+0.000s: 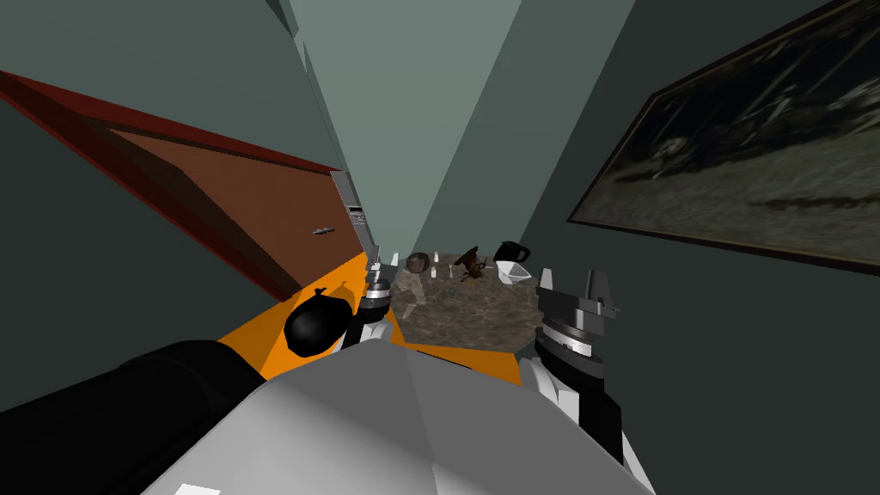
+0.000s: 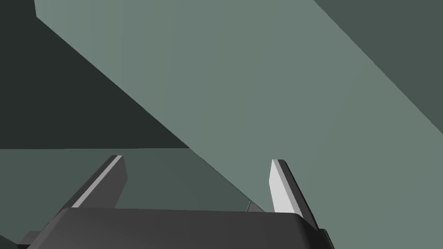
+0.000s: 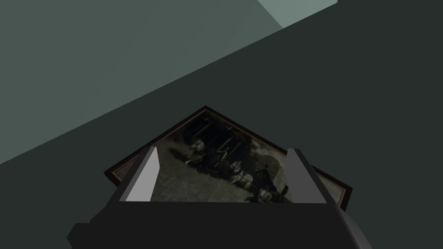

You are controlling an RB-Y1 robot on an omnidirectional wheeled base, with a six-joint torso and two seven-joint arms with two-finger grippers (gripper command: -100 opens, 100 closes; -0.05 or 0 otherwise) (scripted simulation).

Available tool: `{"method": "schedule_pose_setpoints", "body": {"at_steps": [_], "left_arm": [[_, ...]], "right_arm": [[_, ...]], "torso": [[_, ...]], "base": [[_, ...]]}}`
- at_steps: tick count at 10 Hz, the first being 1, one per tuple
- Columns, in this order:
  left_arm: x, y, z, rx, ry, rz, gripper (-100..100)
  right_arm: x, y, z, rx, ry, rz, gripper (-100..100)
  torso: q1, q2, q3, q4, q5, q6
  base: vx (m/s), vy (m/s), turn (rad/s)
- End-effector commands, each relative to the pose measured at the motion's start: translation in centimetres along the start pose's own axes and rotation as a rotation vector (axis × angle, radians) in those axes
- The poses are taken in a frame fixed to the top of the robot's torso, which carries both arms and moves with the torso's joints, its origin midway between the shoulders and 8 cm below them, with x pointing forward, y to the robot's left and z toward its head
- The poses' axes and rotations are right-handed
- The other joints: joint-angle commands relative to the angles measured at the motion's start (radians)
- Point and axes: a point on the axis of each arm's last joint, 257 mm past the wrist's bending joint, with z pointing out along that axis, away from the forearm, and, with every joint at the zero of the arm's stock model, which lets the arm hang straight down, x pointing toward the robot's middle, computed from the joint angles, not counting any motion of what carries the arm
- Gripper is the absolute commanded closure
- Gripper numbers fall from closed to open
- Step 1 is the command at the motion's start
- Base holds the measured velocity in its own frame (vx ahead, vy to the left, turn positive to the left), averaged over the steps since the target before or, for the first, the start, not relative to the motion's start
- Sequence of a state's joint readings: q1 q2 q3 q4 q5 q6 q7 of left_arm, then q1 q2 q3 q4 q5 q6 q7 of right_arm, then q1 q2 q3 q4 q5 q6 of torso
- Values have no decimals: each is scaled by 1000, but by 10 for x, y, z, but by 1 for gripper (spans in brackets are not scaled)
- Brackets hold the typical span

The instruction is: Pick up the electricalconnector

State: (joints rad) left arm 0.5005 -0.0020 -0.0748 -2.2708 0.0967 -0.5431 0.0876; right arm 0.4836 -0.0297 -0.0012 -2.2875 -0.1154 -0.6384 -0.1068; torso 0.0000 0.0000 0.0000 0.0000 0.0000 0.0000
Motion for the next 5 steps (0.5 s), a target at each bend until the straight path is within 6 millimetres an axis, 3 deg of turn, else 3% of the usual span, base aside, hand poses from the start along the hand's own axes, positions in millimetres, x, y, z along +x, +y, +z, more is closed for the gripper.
{"method": "schedule_pose_setpoints", "body": {"at_steps": [1, 5], "left_arm": [[5, 4, 2, -14, 29, -5, -100], [24, 23, 13, -79, 109, -61, -100]], "right_arm": [[0, 0, 0, 0, 0, 0, 0], [0, 0, 0, 0, 0, 0, 0]], "torso": [[0, 0, 0, 0, 0, 0], [1, 2, 1, 1, 0, 0]], "base": [[-7, 4, -9], [-36, 12, -27]]}}
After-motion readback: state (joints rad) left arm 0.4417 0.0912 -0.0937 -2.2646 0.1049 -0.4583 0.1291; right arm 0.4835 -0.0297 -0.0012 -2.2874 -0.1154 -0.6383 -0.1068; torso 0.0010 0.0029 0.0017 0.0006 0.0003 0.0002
